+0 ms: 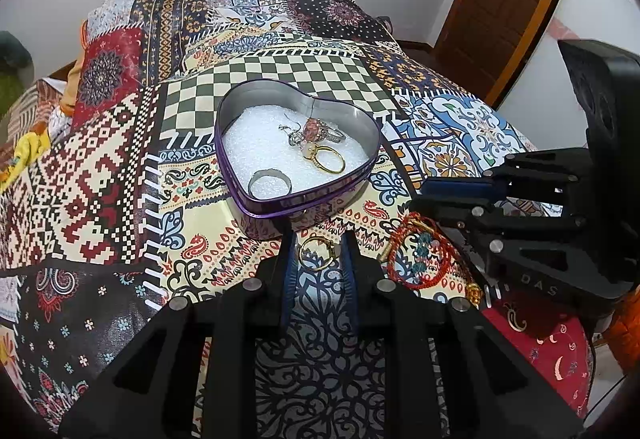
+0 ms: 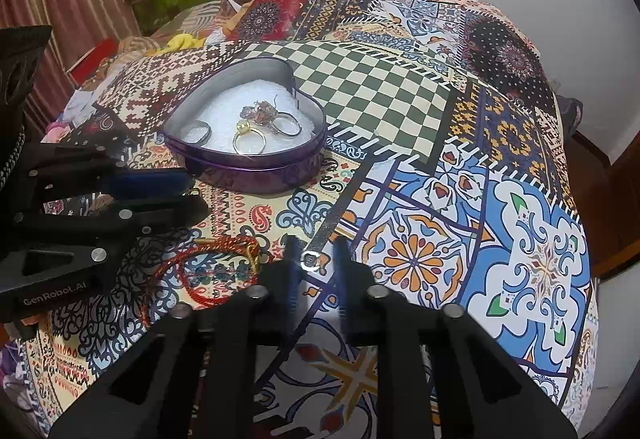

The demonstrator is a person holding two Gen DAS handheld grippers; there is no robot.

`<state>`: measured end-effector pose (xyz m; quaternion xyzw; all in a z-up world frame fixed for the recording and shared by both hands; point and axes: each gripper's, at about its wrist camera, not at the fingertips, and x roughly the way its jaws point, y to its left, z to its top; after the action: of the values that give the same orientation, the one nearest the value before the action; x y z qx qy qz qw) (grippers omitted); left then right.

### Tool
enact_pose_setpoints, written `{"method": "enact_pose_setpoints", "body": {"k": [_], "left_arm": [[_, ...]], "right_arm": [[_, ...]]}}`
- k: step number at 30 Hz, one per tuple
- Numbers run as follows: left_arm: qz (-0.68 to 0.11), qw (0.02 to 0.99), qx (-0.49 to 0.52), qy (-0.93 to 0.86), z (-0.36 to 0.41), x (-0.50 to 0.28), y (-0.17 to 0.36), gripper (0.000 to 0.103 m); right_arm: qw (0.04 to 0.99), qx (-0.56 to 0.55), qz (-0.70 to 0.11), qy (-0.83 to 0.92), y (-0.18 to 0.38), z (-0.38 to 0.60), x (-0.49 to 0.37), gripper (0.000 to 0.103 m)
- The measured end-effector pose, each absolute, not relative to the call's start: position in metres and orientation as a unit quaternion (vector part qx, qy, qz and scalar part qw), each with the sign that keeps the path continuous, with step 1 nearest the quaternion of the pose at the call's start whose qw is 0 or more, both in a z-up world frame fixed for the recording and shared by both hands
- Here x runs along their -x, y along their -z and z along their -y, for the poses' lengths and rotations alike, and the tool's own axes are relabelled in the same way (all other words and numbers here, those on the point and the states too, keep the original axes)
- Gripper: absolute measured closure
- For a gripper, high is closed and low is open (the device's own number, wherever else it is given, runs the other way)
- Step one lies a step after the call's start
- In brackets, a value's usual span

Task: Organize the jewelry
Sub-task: 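Grasp a gold ring with the left tool while the right tool grasps a small silver ring, then lower the left tool's gold ring into the tin while the right tool brings its ring over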

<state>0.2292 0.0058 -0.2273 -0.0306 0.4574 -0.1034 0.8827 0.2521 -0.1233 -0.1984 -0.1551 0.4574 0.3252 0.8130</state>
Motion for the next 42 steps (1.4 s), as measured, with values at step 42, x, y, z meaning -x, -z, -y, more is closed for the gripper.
{"method": "enact_pose_setpoints", "body": {"k": [42], "left_arm": [[-0.373,0.924,0.030,0.075,-0.035,-0.222,0.158,0.083]], "right_arm": [[0.870,0.095,-0.356,-0.327,0.114,0.112,-0.252,0.094]]}}
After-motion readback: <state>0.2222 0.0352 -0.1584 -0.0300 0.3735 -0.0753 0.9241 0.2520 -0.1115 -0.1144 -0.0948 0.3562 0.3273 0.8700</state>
